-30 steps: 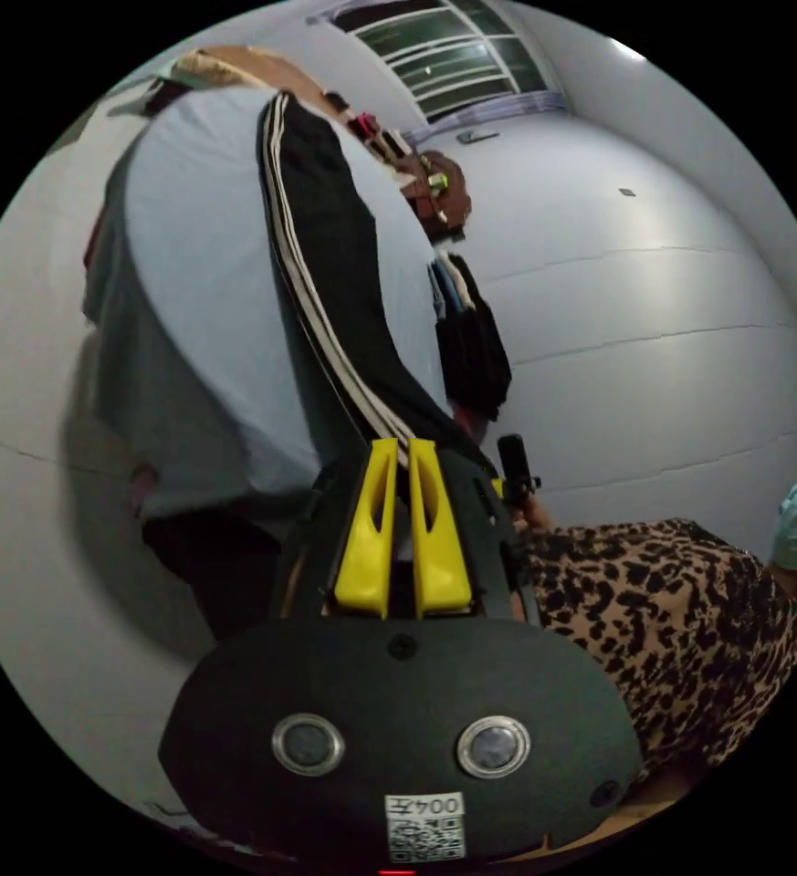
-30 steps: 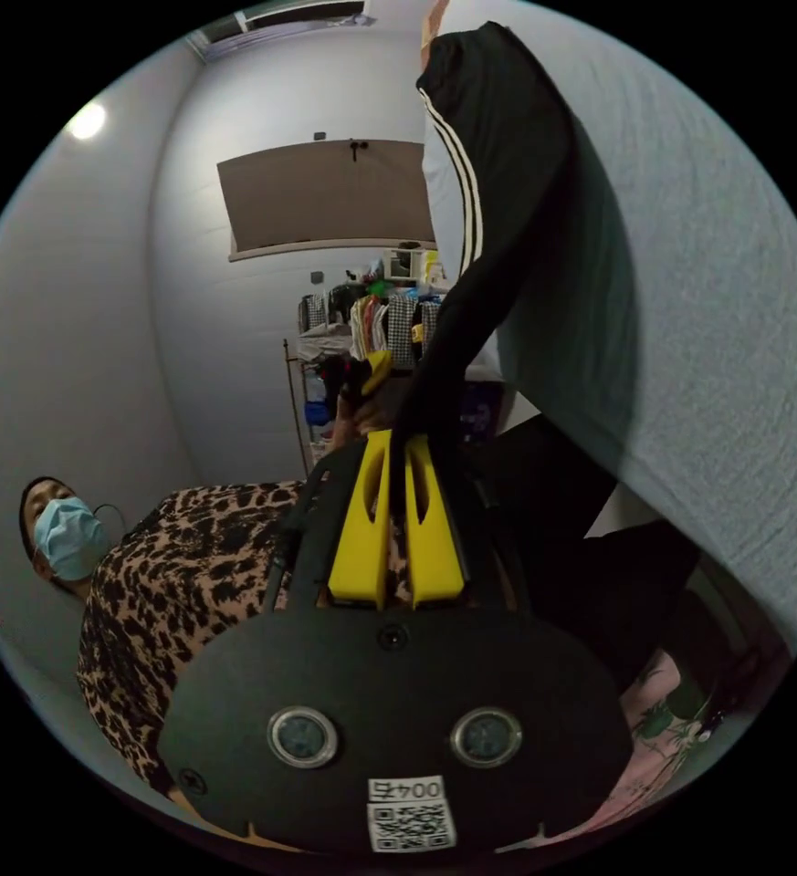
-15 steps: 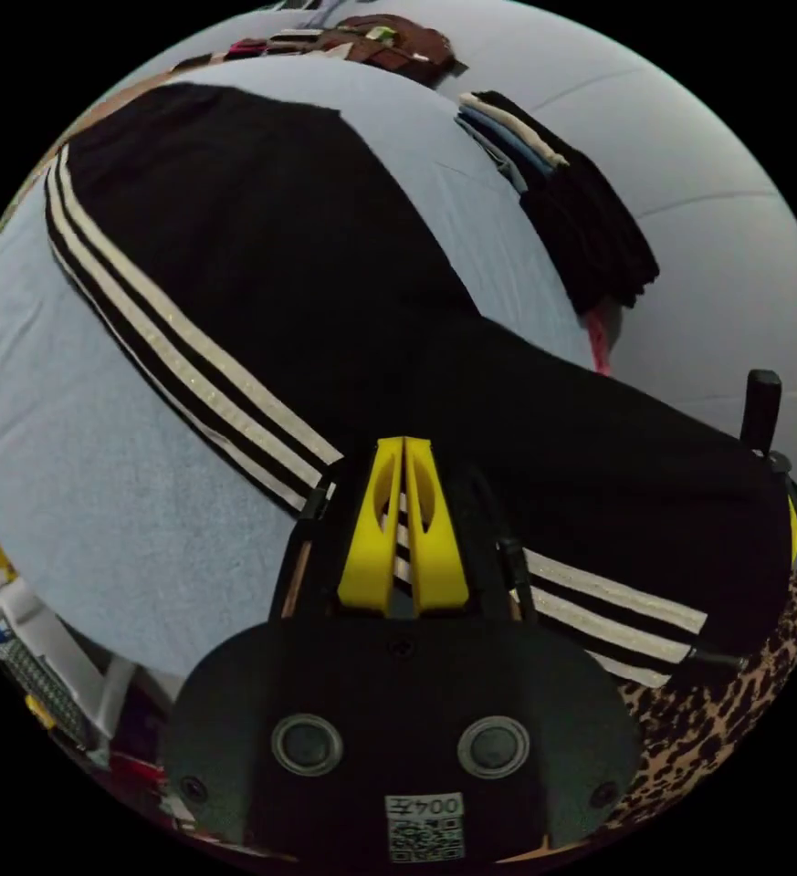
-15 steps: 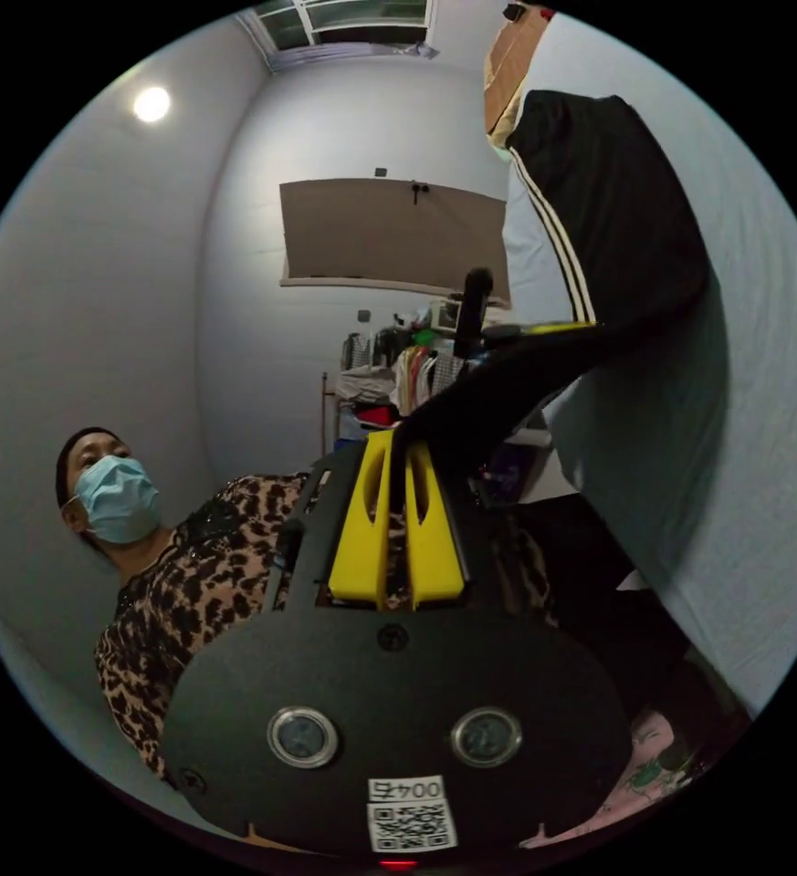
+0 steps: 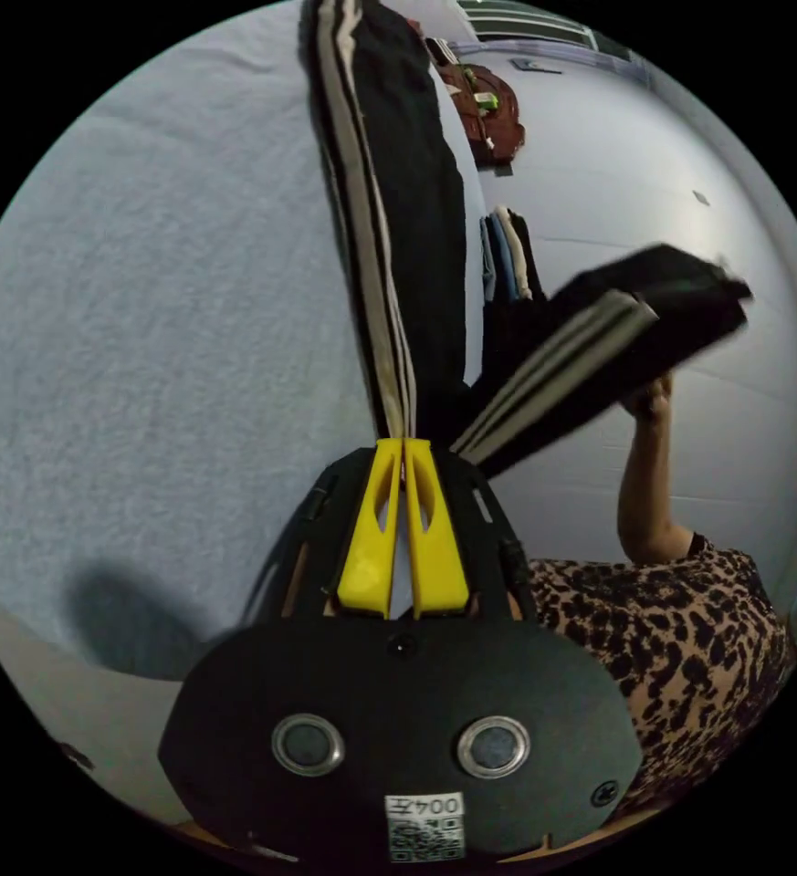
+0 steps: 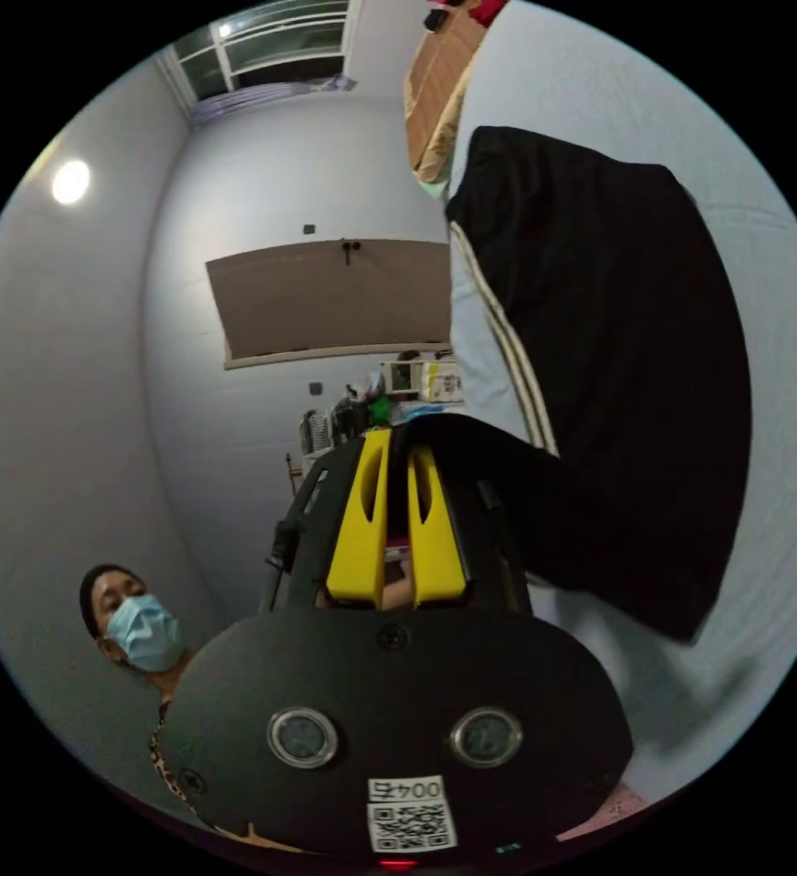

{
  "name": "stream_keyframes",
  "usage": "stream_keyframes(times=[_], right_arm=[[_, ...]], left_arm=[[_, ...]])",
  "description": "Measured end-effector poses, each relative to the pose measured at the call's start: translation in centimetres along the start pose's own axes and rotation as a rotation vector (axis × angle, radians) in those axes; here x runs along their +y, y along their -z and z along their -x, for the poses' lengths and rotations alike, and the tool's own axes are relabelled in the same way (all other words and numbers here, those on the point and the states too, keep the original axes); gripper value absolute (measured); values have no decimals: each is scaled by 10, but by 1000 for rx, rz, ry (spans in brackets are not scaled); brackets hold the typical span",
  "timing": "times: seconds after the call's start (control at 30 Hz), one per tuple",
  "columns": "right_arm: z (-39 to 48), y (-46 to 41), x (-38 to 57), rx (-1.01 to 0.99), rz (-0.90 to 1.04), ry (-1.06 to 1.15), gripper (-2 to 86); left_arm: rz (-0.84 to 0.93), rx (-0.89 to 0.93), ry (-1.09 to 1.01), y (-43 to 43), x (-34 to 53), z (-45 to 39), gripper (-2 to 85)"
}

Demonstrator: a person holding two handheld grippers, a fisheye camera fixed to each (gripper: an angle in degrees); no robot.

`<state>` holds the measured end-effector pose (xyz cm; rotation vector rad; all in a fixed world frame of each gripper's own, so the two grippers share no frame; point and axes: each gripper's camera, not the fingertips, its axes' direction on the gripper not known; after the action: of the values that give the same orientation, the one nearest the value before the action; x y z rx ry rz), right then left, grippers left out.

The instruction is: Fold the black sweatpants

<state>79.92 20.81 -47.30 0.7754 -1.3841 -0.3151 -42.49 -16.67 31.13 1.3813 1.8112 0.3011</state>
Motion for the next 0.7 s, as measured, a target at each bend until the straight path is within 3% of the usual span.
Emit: stream_keyframes(times=[0.1, 0.23, 0.53, 0.7], right_arm=[[-26, -10, -57, 138, 0, -56, 70], [-31, 5, -60, 134, -147, -28, 85], [-75, 73, 57, 458, -209, -87, 117], [-122, 96, 125, 328, -314, -180, 132]], left_arm=[[-8, 44, 16, 16, -6, 8, 4], [-6, 38, 17, 35, -14, 6, 7], [-13, 68, 0, 63, -17, -10, 68], [37, 44, 5, 48, -15, -20, 108]])
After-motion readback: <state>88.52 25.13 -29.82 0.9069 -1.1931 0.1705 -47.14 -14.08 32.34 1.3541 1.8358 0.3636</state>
